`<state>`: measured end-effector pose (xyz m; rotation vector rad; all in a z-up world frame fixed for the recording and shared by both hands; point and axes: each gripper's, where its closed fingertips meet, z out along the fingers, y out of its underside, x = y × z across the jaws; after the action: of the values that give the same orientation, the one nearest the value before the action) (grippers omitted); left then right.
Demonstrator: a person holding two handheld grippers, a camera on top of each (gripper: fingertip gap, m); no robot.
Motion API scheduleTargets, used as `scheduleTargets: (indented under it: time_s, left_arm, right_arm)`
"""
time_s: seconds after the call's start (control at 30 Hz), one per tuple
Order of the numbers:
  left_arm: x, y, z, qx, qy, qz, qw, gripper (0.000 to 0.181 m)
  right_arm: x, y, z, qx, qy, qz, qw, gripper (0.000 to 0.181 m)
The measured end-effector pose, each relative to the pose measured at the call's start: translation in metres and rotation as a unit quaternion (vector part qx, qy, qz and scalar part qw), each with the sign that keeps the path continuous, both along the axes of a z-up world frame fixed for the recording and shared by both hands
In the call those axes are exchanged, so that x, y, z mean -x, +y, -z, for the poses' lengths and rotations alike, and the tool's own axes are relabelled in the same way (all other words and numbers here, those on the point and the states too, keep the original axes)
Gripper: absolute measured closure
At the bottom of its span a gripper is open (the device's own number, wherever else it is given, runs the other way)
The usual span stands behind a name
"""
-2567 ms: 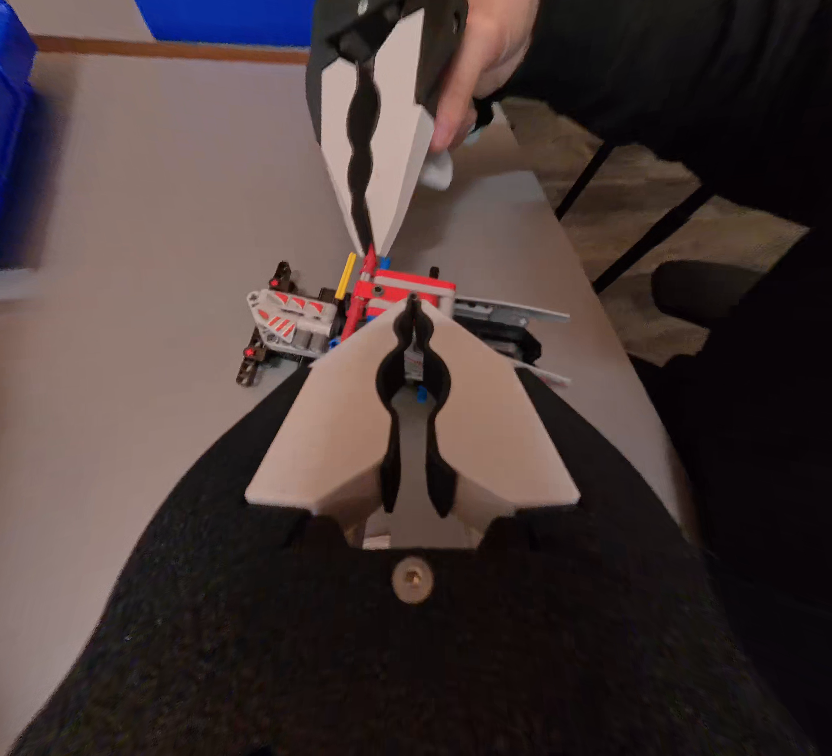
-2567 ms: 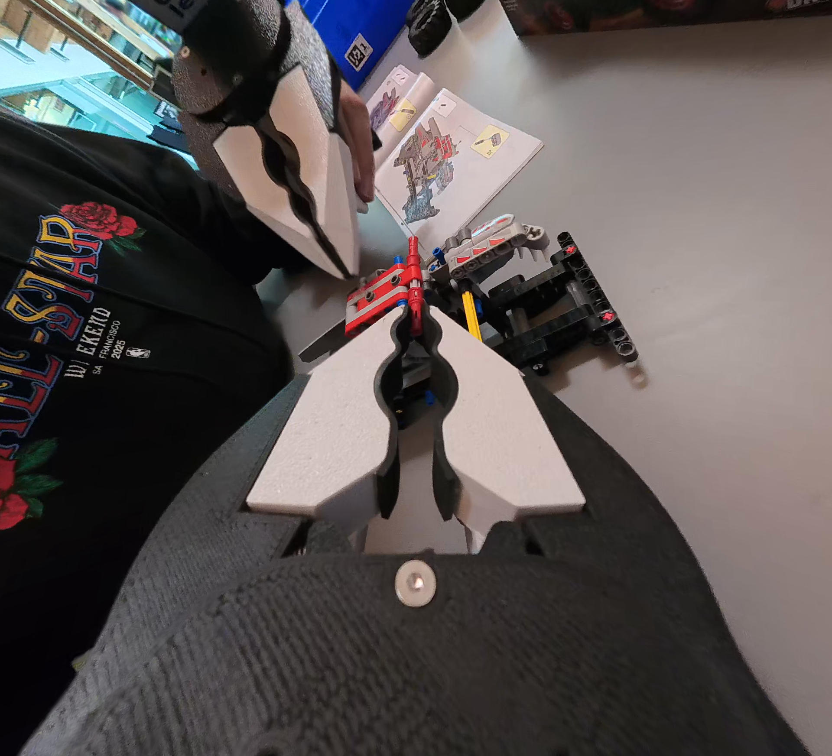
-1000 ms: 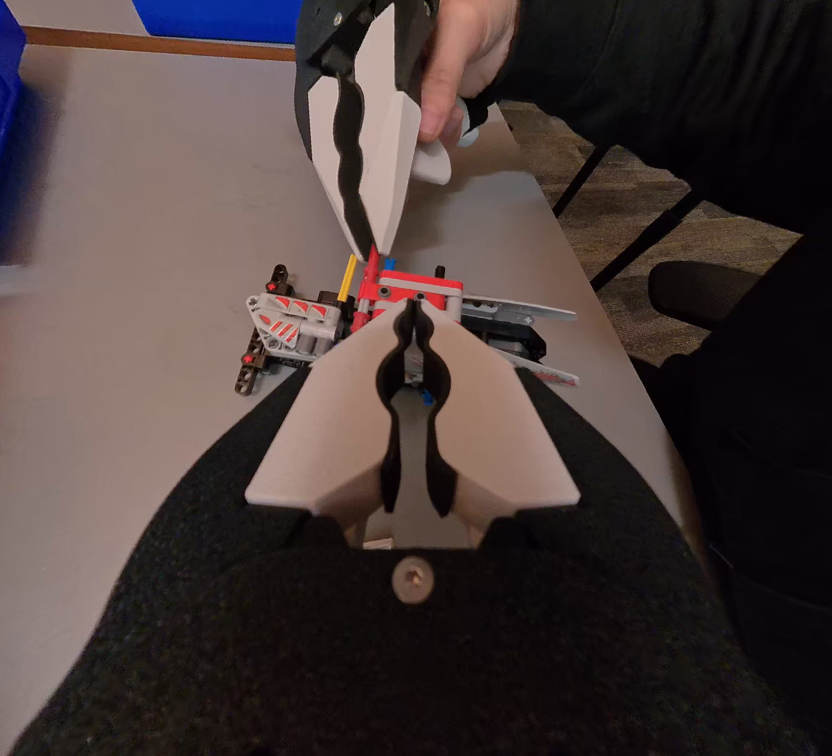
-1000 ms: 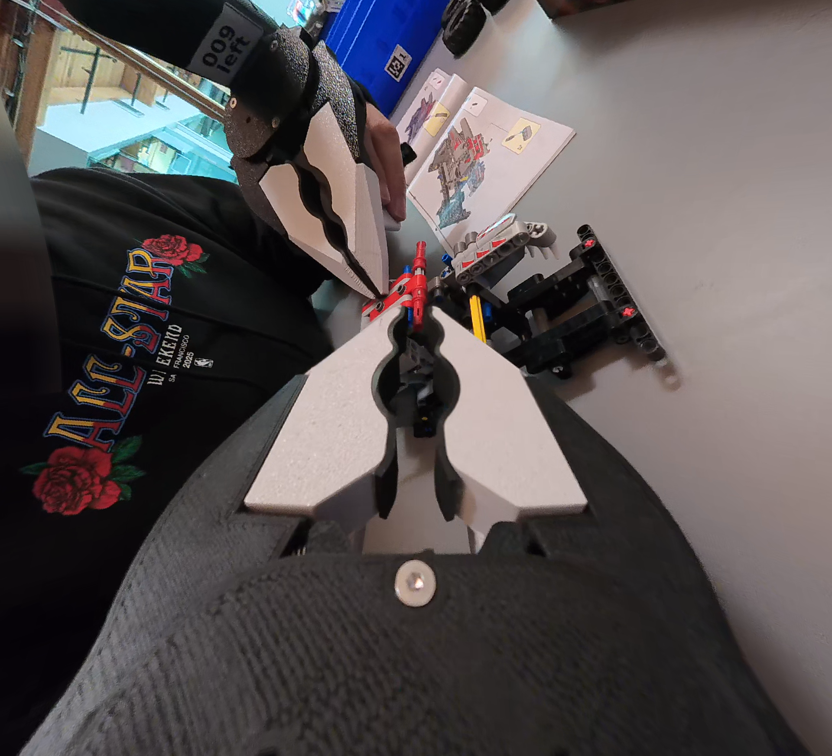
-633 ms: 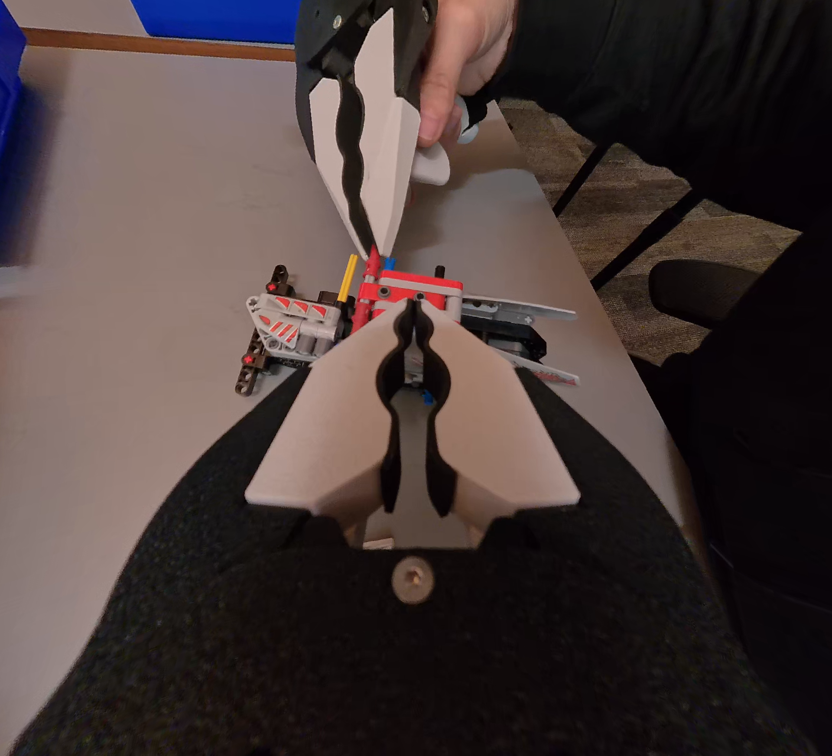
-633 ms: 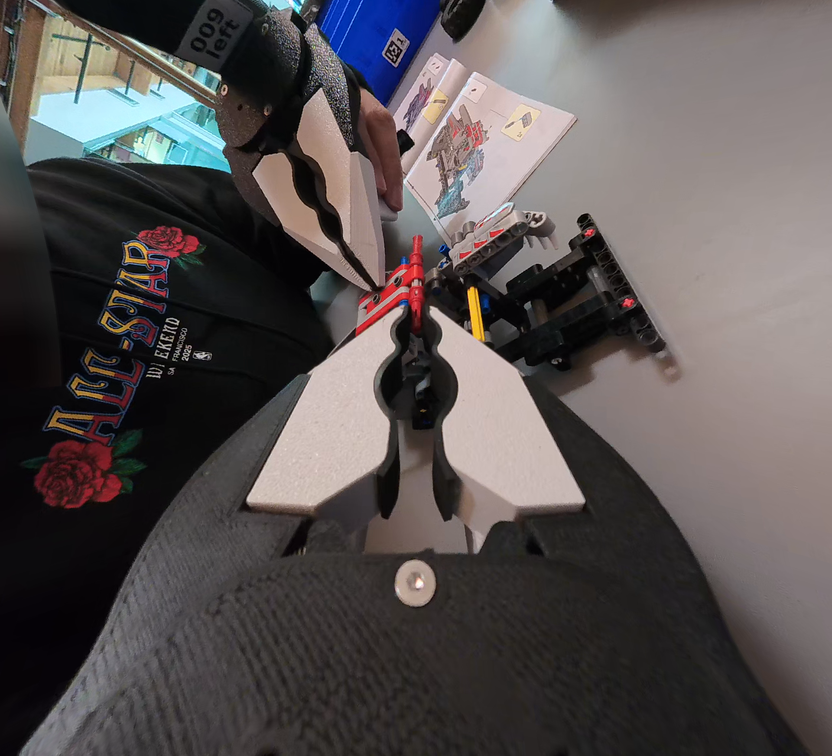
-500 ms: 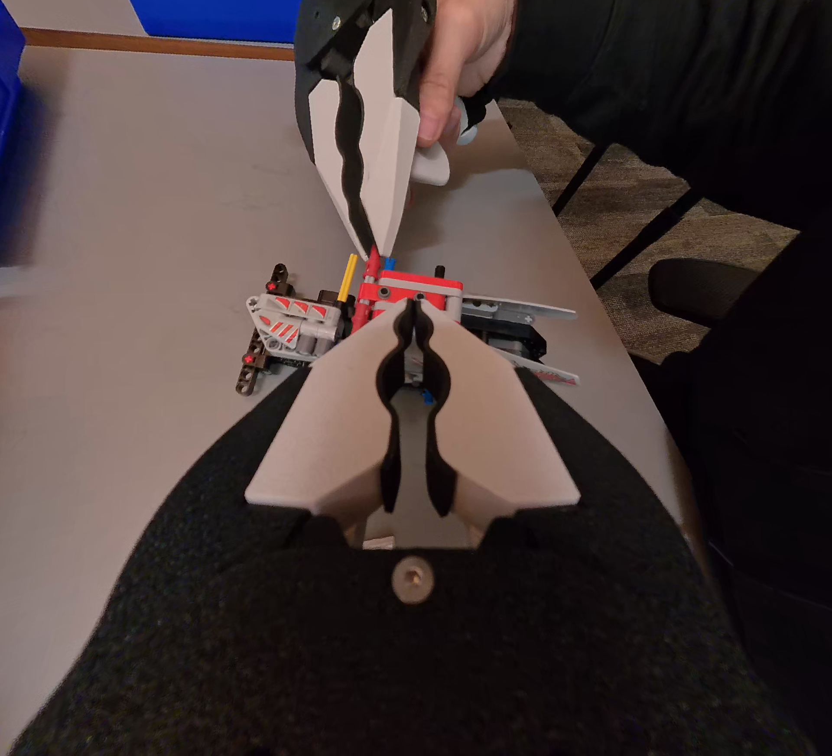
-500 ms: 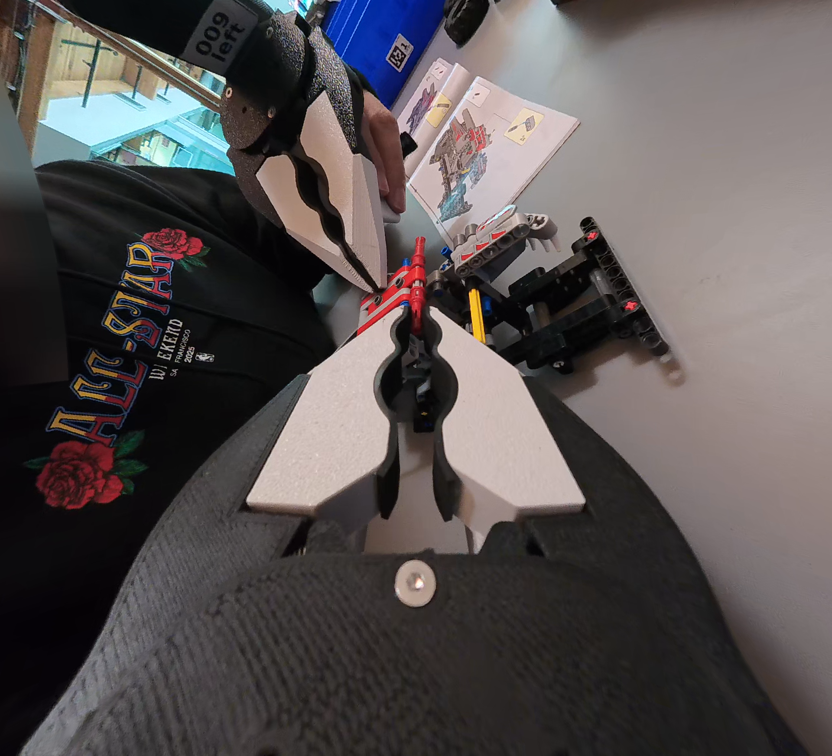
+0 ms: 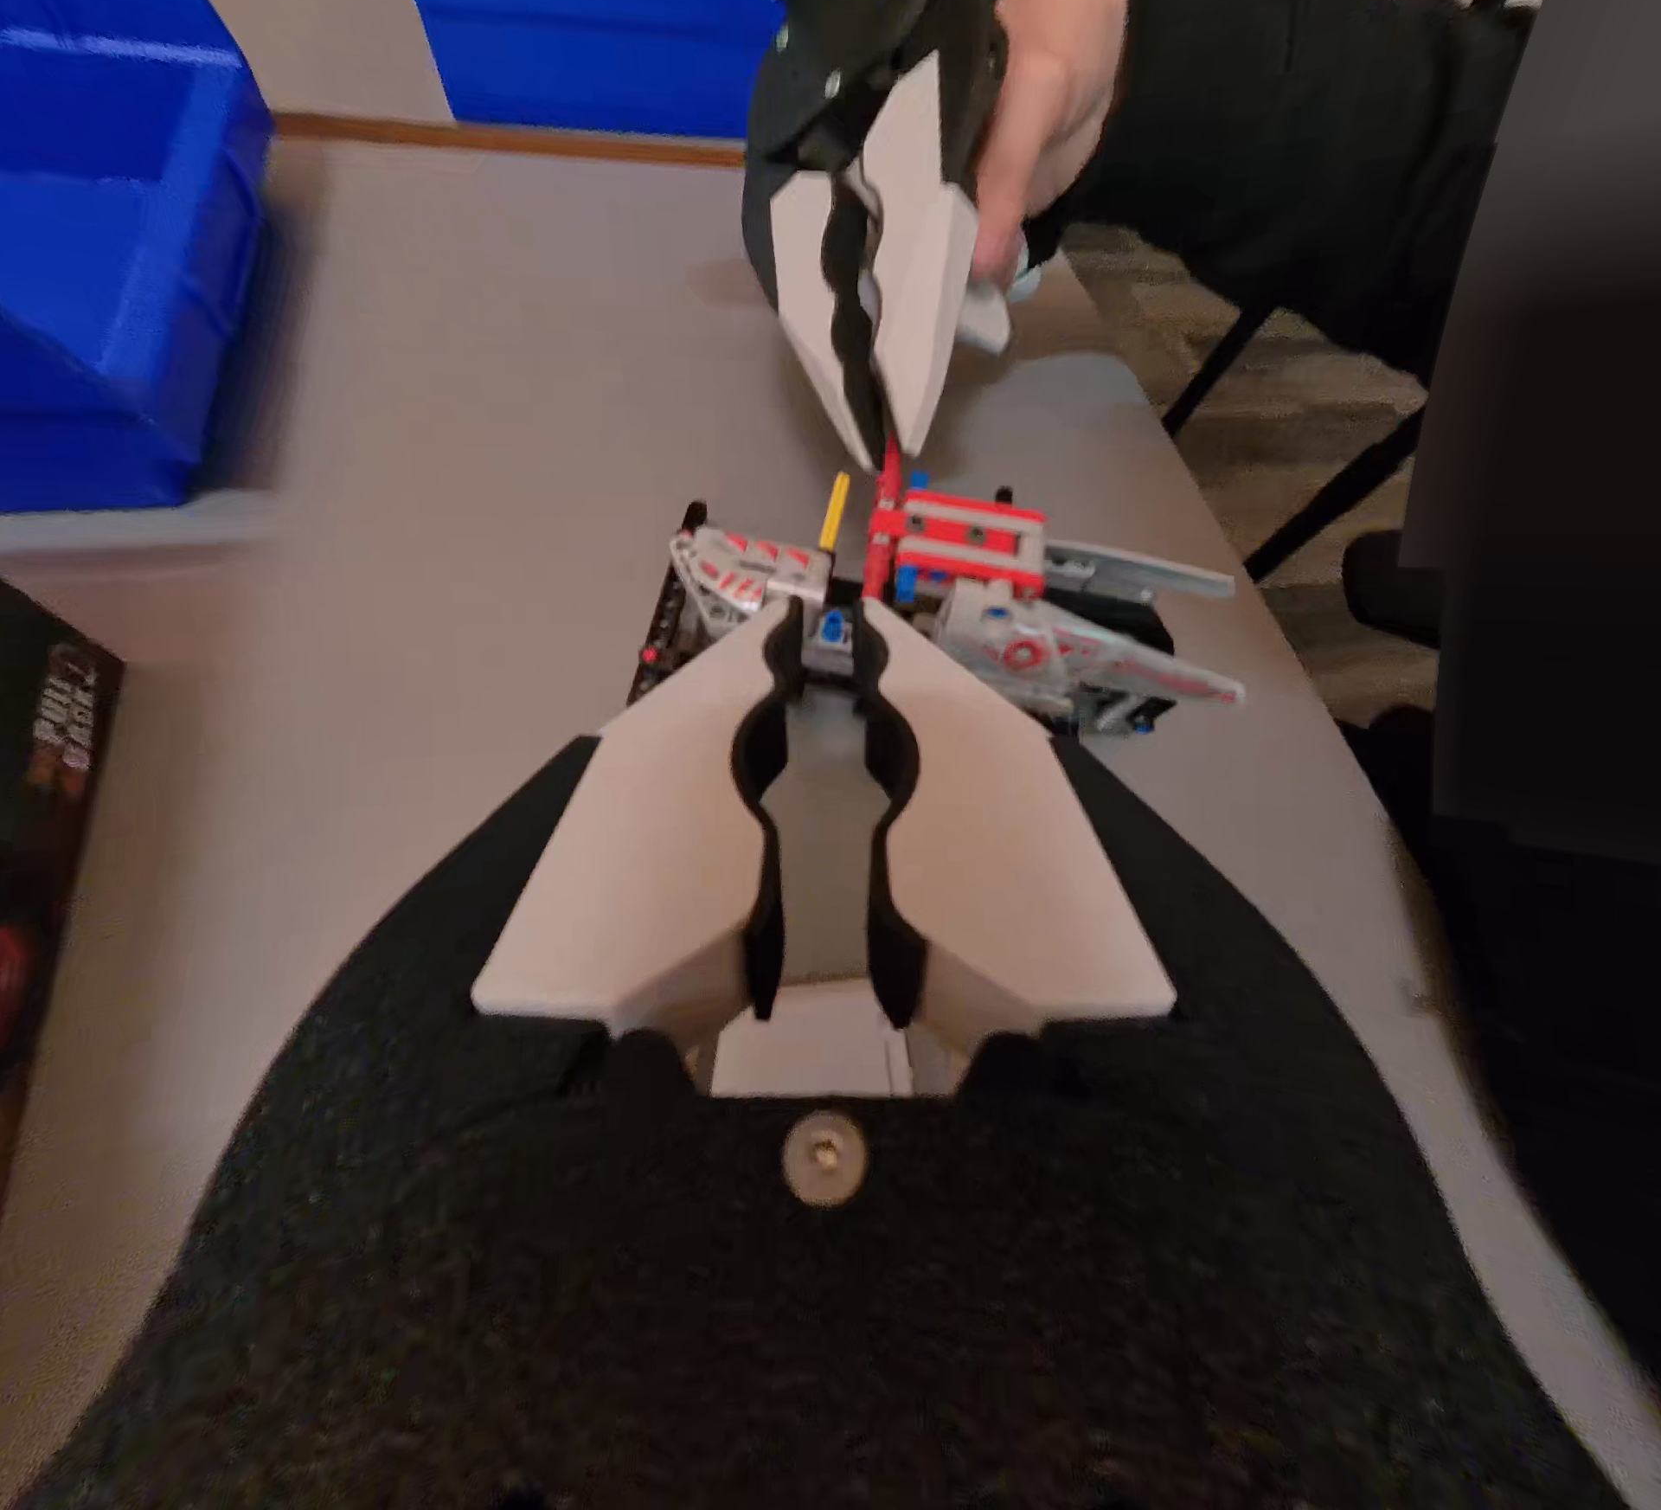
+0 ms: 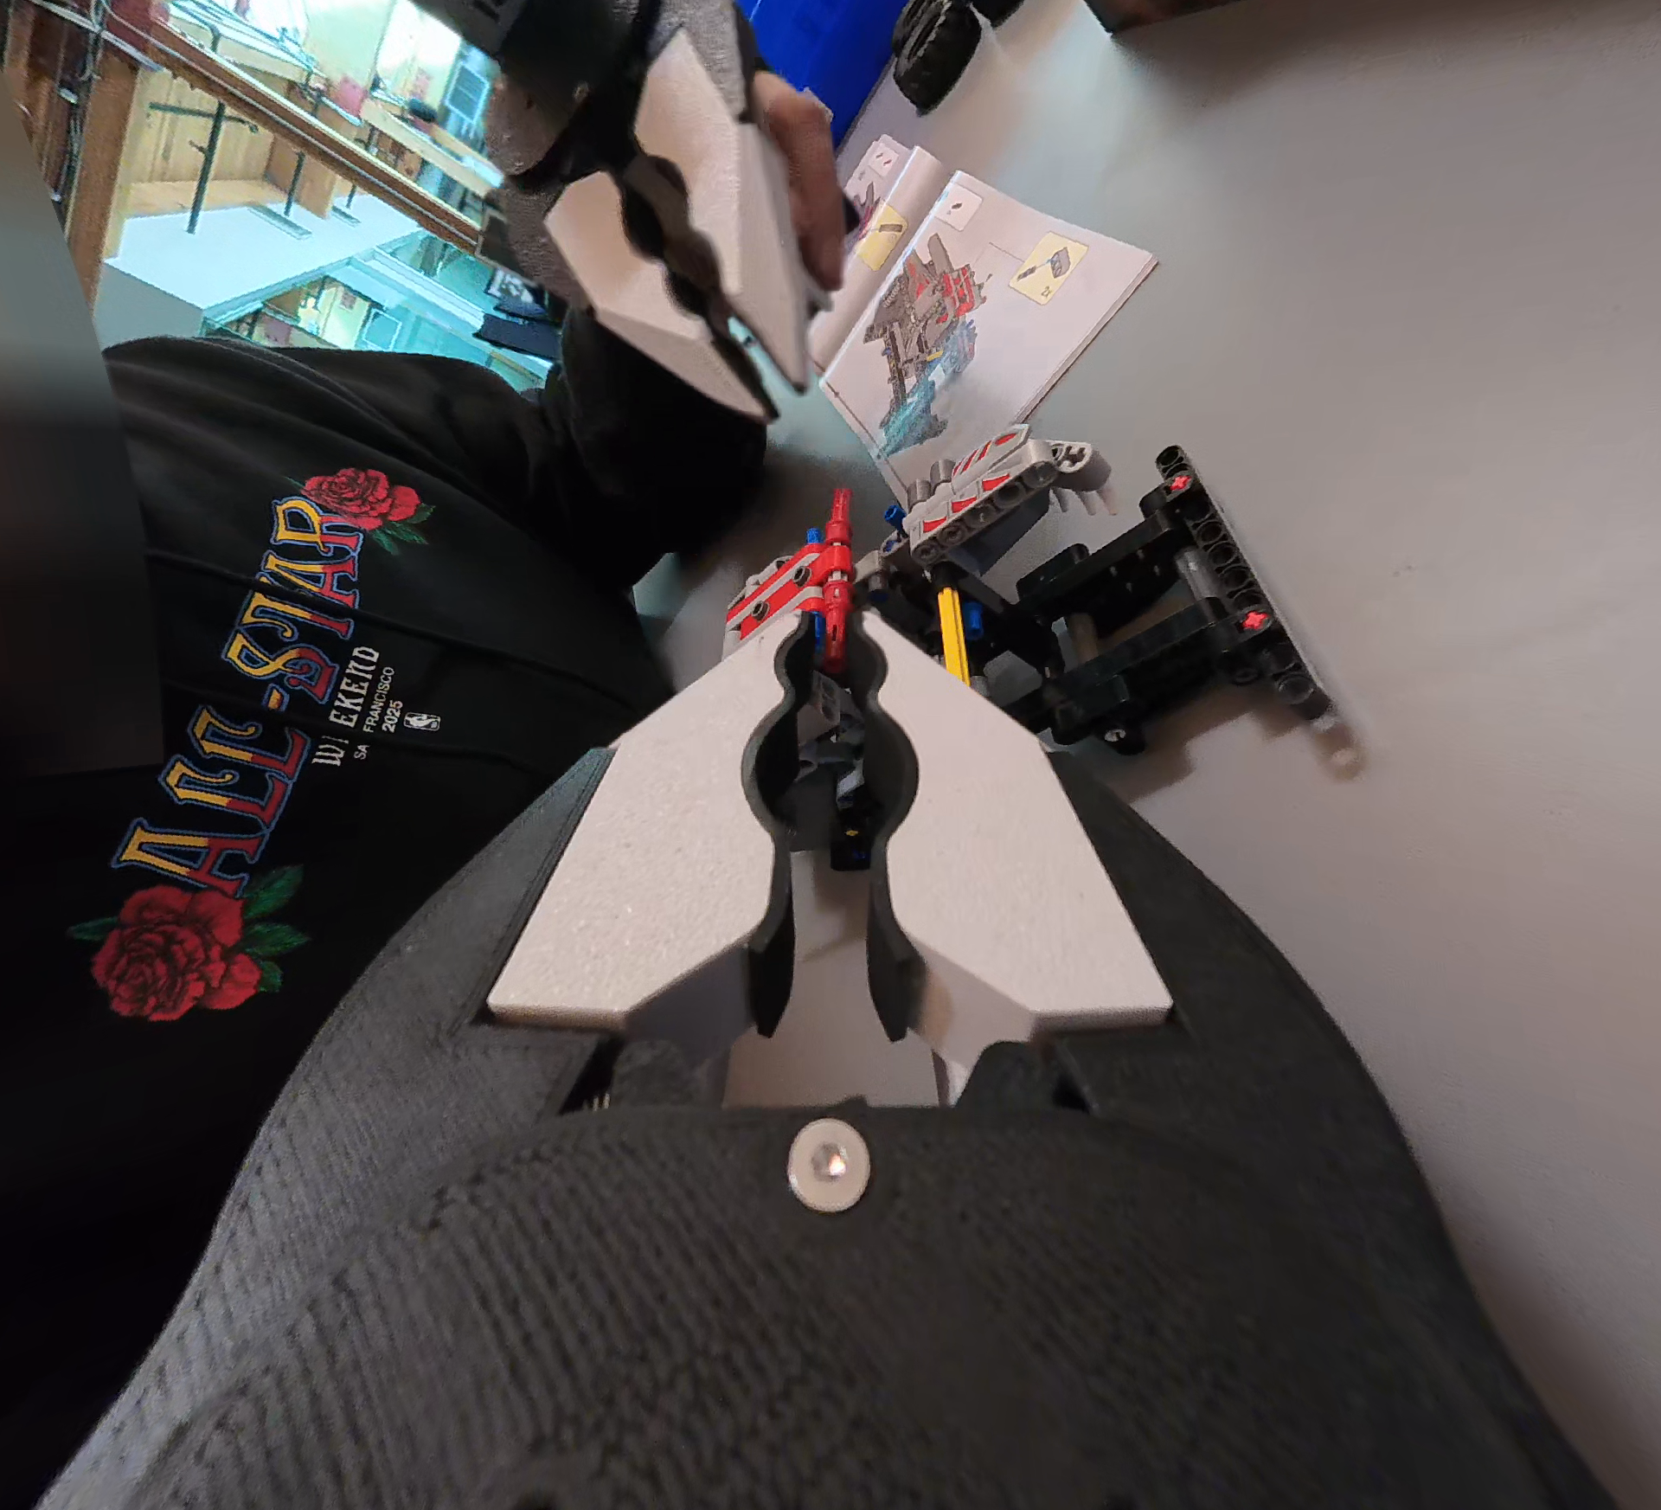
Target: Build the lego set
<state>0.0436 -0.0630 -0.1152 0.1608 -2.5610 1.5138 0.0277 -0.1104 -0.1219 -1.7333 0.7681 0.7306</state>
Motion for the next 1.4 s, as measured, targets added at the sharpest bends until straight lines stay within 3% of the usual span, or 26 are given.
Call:
scheduleTargets:
  time_s: [0.17, 0.43, 0.9, 1.13, 1.4]
  left_arm:
    - [0.009, -0.007, 0.006, 0.032, 0.113, 0.021, 0.993, 0.172]
    - [0.015, -0.014, 0.016, 0.033, 0.167, 0.032, 0.985, 0.171]
    - [0.014, -0.018, 0.015, 0.041, 0.115, 0.031, 0.992, 0.179]
    - [0.014, -0.018, 0.015, 0.04, 0.113, 0.031, 0.992, 0.179]
    - [0.015, -0.019, 0.015, 0.039, 0.109, 0.033, 0.993, 0.179]
  right_arm:
    - [0.0, 0.002, 0.0, -0.001, 0.004, 0.002, 1.0, 0.175]
    - [0.0, 0.003, 0.0, -0.009, 0.007, 0.009, 1.0, 0.177]
    - [0.003, -0.003, 0.002, 0.014, -0.03, 0.007, 0.999, 0.175]
    - [0.005, -0.008, 0.003, 0.039, -0.141, 0.005, 0.989, 0.178]
    - [0.001, -0.011, 0.003, 0.074, -0.292, 0.037, 0.953, 0.178]
